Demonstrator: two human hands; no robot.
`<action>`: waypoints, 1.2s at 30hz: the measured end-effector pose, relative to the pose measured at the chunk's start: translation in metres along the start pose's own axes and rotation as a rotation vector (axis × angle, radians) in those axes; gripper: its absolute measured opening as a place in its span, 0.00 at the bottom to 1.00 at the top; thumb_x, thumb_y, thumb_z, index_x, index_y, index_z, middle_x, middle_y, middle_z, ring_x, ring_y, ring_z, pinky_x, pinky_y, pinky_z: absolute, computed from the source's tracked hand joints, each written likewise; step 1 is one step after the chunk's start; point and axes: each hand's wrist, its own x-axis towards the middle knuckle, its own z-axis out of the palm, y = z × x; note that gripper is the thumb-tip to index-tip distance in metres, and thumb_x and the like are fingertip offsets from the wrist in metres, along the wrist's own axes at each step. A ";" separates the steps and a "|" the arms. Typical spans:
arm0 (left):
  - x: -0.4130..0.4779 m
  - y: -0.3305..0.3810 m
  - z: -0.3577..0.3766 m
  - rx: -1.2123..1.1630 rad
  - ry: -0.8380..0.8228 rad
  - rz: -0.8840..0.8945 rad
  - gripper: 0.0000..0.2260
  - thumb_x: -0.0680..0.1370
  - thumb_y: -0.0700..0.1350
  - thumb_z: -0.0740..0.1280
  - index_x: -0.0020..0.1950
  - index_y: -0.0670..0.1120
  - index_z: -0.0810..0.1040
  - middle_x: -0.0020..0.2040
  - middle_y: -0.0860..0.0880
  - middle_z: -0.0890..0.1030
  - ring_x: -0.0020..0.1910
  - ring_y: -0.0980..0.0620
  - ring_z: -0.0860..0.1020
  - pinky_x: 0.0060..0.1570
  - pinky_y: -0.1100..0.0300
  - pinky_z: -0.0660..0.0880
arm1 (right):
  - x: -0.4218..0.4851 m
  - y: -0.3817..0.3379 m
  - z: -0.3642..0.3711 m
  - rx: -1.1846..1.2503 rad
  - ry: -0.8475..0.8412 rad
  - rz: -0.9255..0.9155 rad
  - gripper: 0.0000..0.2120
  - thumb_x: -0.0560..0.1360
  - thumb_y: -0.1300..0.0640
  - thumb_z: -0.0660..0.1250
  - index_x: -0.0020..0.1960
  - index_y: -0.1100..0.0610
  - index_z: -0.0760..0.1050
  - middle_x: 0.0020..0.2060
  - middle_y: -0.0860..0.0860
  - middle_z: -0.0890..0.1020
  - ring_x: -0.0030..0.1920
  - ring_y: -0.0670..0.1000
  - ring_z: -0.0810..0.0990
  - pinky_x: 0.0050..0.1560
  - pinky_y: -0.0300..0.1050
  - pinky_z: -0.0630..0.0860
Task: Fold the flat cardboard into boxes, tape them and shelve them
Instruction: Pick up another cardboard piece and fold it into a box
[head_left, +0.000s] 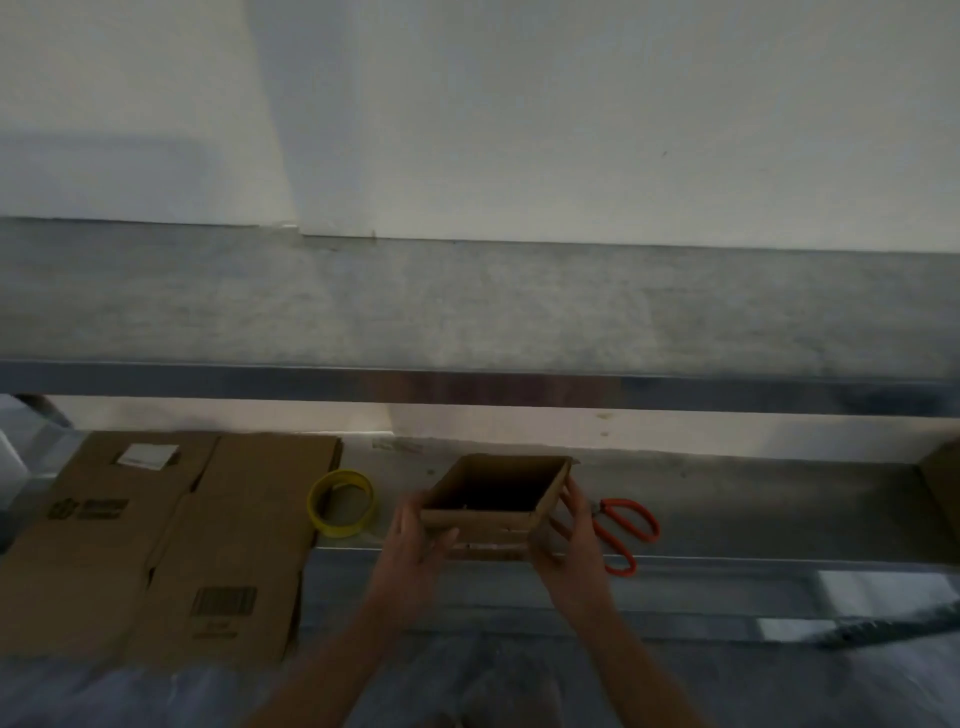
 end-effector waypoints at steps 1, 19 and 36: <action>0.001 0.001 0.000 0.072 0.013 0.035 0.23 0.78 0.49 0.67 0.71 0.55 0.63 0.69 0.56 0.68 0.66 0.62 0.68 0.64 0.68 0.68 | -0.005 -0.003 -0.001 0.076 -0.033 -0.014 0.42 0.73 0.60 0.73 0.72 0.30 0.53 0.64 0.31 0.70 0.63 0.40 0.74 0.61 0.43 0.73; 0.010 0.013 0.008 0.166 -0.203 0.041 0.28 0.79 0.42 0.66 0.75 0.56 0.57 0.74 0.54 0.58 0.70 0.64 0.63 0.64 0.70 0.67 | 0.014 0.003 -0.025 -0.013 -0.159 -0.121 0.23 0.74 0.47 0.71 0.66 0.42 0.67 0.66 0.45 0.72 0.65 0.47 0.74 0.64 0.49 0.76; 0.040 0.018 -0.011 0.139 -0.104 0.018 0.16 0.75 0.41 0.72 0.59 0.57 0.78 0.71 0.52 0.68 0.69 0.56 0.68 0.69 0.61 0.65 | 0.039 -0.020 -0.019 -0.068 -0.195 -0.099 0.23 0.73 0.51 0.73 0.59 0.28 0.70 0.62 0.39 0.73 0.63 0.40 0.71 0.50 0.20 0.67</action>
